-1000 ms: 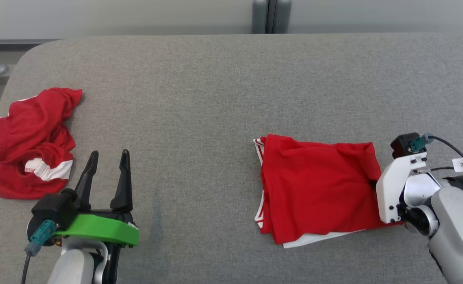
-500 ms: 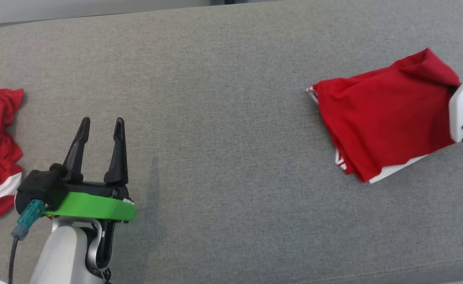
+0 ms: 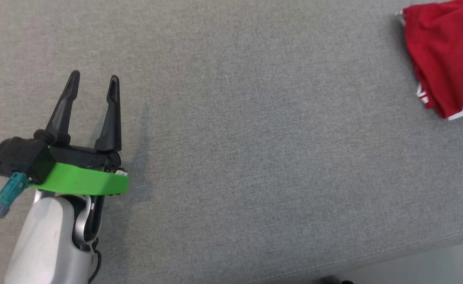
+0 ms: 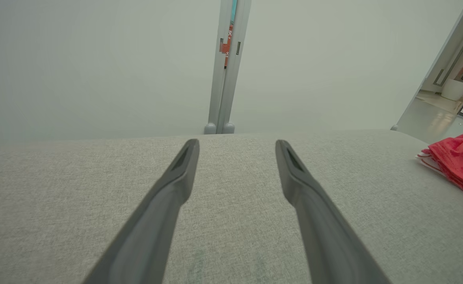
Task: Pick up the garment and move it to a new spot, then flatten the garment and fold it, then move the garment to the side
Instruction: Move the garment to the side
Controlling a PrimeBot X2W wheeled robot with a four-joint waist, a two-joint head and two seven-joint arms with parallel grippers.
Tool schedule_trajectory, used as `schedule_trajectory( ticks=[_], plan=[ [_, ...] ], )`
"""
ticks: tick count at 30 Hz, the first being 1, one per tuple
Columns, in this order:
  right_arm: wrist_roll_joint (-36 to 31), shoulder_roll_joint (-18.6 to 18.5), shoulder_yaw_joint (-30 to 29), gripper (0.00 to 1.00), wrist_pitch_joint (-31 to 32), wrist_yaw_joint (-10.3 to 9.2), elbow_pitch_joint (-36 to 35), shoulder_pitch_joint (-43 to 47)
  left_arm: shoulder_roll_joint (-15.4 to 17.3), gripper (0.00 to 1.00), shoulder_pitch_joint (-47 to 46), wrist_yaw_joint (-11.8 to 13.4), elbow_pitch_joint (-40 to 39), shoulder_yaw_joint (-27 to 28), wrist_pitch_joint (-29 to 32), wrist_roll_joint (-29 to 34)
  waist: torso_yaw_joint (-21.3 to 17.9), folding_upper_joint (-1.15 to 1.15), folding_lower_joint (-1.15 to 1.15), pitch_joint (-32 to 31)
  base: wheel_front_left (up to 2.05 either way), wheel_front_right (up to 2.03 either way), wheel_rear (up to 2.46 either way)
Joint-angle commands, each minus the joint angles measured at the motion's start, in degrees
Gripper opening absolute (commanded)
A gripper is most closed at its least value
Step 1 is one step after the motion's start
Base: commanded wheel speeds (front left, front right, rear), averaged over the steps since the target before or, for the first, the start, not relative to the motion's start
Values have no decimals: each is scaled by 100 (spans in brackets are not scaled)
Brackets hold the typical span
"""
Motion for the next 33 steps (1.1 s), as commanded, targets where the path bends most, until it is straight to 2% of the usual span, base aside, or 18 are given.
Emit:
schedule_trajectory(
  ticks=[1,7,17,21,22,23,33],
  plan=[
    [-149,-2,-127,0,-125,-13,3,-91,98,100,-135,-20,-59,0,27,40,-115,0,0,414,0,0,0],
    [-828,78,-618,0,-570,-13,-121,-66,200,100,-270,-4,-306,-30,100,73,-81,0,0,659,0,0,0],
    [-1947,441,-1577,0,-840,-13,-328,58,278,100,-233,42,-537,-76,179,95,12,0,0,758,0,0,0],
    [-2103,537,-1865,0,-1004,-14,-266,40,301,100,-227,57,-548,-78,203,78,36,0,0,762,0,0,0],
    [-2129,557,-1904,18,-1039,-14,-230,32,295,100,-222,56,-542,-84,205,69,41,0,0,752,0,0,0],
    [-2185,583,-1919,100,-1075,-13,-162,37,295,100,-212,54,-519,-89,203,59,47,0,0,724,0,0,0],
    [-2150,731,-1590,100,-1853,-13,356,145,141,100,10,95,-125,-138,36,-82,184,0,0,-37,0,0,0]
  ],
)
